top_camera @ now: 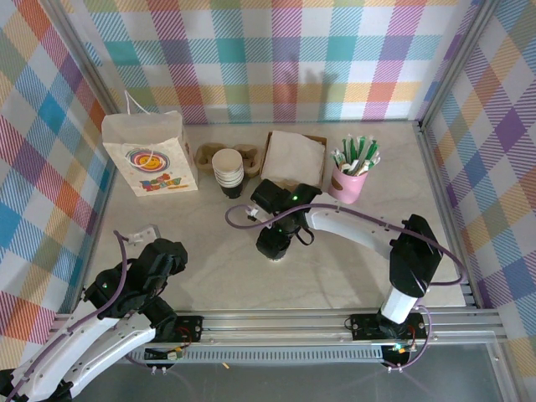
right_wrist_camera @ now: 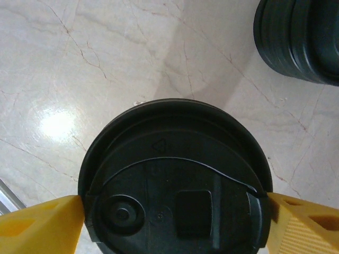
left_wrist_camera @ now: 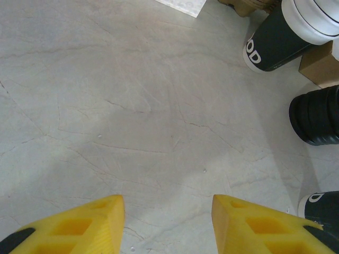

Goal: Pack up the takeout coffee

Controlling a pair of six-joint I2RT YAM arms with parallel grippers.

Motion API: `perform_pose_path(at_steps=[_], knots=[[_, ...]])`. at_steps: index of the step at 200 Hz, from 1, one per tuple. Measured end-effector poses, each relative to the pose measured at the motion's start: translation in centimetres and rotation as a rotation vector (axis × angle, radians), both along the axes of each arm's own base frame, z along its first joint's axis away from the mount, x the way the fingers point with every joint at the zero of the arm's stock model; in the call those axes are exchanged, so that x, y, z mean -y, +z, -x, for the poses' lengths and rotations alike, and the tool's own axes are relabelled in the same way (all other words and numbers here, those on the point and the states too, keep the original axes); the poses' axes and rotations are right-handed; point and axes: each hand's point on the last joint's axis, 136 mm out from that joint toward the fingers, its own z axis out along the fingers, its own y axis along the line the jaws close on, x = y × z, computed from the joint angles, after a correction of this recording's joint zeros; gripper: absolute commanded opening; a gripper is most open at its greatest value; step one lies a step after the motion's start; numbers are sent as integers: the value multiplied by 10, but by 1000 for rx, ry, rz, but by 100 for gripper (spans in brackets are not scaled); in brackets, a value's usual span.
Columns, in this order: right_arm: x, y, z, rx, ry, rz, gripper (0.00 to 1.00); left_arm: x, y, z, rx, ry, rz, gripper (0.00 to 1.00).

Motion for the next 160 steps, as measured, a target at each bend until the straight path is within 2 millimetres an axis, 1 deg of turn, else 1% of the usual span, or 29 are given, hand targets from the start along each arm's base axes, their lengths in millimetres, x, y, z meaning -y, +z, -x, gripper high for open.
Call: perform_pose_path(at_steps=[21,83,122,146,160], knots=[[0,0,0,1,-1,2,85,0,0,0,1,-3,-2,48],[3,0,-1,4,-4,14,78,5,1,-6,-1,-23,-22,48],[7,-1,-2,11,-28,24,75,13,7,-13,11,-58,-34,49],[18,0,-2,14,-83,25,71,25,14,-22,23,-110,-42,49],[30,0,-1,10,-125,28,70,34,20,-29,30,-141,-49,49]])
